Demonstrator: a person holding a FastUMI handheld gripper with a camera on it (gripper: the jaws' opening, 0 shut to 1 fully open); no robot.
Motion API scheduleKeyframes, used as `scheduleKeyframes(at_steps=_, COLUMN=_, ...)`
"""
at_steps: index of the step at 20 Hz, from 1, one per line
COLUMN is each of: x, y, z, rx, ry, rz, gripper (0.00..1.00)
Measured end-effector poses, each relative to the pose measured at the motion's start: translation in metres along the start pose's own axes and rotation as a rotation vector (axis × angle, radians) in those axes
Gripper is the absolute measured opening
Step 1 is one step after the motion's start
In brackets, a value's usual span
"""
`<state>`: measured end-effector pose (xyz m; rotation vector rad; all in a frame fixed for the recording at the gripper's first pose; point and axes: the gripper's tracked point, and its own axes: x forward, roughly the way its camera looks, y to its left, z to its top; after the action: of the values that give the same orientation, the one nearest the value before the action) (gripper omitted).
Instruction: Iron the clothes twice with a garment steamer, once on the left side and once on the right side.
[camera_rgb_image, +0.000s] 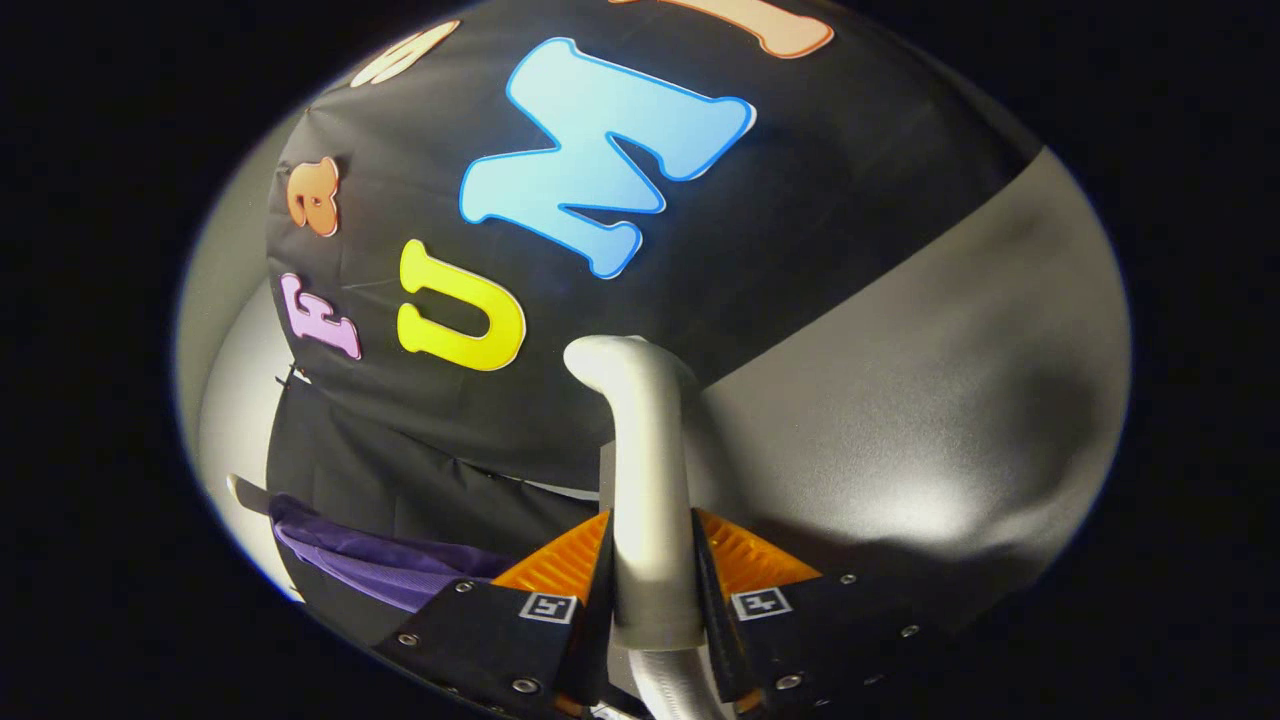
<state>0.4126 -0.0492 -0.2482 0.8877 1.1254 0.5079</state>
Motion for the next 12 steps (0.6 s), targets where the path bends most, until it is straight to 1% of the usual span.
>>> scheduleKeyframes(at_steps=6, x=-0.004, y=0.006, z=-0.002, rx=0.017, ry=0.016, rz=0.029, gripper=0.32)
scheduleKeyframes(at_steps=9, x=-0.011, y=0.014, z=-0.003, rx=-0.017, ry=-0.008, rz=0.011, gripper=0.31)
scheduleKeyframes(at_steps=12, x=-0.03, y=0.03, z=-0.005, rx=-0.08, ry=-0.078, rz=-0.015, gripper=0.31)
